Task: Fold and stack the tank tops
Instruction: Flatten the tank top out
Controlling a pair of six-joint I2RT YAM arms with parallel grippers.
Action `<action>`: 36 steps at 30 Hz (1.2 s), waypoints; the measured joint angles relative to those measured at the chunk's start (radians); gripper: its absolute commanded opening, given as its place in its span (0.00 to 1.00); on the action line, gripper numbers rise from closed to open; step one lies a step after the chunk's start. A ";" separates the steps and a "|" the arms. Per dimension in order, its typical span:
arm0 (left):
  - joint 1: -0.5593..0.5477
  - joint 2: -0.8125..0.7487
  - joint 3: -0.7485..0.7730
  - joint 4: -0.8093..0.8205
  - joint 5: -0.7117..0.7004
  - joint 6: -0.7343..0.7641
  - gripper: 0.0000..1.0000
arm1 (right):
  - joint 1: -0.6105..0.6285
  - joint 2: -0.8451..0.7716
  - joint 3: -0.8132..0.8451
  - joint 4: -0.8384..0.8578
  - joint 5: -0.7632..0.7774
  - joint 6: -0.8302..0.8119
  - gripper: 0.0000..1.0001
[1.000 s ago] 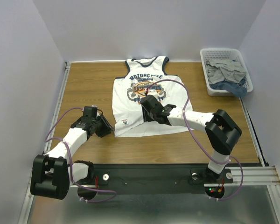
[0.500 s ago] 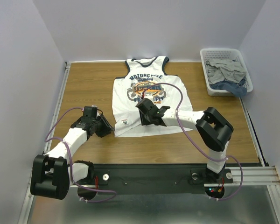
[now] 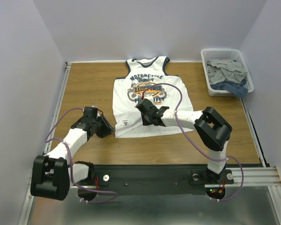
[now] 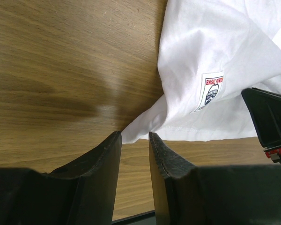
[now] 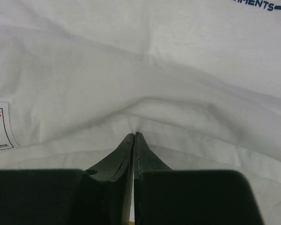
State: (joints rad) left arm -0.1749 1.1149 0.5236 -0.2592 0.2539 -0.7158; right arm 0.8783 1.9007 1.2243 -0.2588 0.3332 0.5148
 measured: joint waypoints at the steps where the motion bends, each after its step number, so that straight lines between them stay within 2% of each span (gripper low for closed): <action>1: 0.000 0.000 0.000 0.000 0.000 0.000 0.41 | 0.000 0.000 0.000 0.000 0.000 0.000 0.04; 8: 0.000 0.000 0.000 0.000 0.000 0.000 0.43 | 0.000 -0.010 0.000 -0.010 -0.001 0.002 0.02; 18: 0.000 0.000 0.000 0.000 0.000 -0.001 0.43 | 0.031 -0.101 0.000 -0.123 -0.008 0.032 0.01; 28: 0.000 0.000 0.005 -0.016 -0.002 0.000 0.42 | 0.087 -0.122 0.000 -0.248 -0.020 0.070 0.01; 36: -0.009 0.000 0.096 -0.102 -0.071 0.013 0.41 | 0.132 -0.122 0.000 -0.306 -0.027 0.105 0.01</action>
State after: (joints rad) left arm -0.1841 1.1152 0.6197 -0.3614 0.1833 -0.7033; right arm 1.0100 1.7786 1.2243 -0.5648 0.3058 0.6193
